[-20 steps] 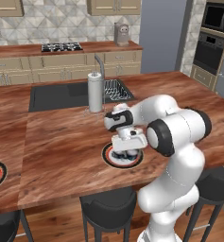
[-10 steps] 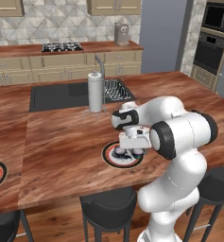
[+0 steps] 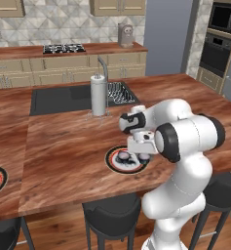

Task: Place two yogurt containers on each plate.

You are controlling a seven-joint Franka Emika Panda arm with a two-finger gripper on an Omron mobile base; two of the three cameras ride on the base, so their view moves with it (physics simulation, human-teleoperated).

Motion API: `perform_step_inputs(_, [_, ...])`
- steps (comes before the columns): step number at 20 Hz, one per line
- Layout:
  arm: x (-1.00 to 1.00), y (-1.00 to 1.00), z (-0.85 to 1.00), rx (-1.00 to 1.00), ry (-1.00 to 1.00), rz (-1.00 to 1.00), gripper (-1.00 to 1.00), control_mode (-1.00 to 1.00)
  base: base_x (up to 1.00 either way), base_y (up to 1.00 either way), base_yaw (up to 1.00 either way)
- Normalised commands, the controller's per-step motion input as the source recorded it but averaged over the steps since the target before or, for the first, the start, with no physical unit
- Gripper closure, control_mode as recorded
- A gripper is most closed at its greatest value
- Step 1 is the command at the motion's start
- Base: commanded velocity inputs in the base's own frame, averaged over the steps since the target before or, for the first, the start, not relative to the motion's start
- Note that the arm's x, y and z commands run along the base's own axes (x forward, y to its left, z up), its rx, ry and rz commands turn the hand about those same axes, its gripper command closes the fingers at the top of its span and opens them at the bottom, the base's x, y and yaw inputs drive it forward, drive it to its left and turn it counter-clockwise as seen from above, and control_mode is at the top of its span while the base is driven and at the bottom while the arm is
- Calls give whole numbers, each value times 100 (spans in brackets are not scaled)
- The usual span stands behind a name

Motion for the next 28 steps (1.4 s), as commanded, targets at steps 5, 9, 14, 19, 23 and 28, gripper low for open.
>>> perform_step_inputs(5, [43, 6, -11, -8, 0, -17, 100, -100, 0, 0, 0])
perform_step_inputs(9, [42, 17, -13, -8, -2, -17, 100, -100, 0, 0, 0])
perform_step_inputs(14, [24, 21, -26, -2, -5, -14, 100, -100, 0, 0, 0])
perform_step_inputs(19, [13, 1, -32, -4, -6, -11, 100, -100, 0, 0, 0])
perform_step_inputs(23, [2, 1, -5, -2, -10, -5, -100, -100, 0, 0, 0])
perform_step_inputs(28, [-4, -2, 11, -2, -7, -5, -100, -100, 0, 0, 0])
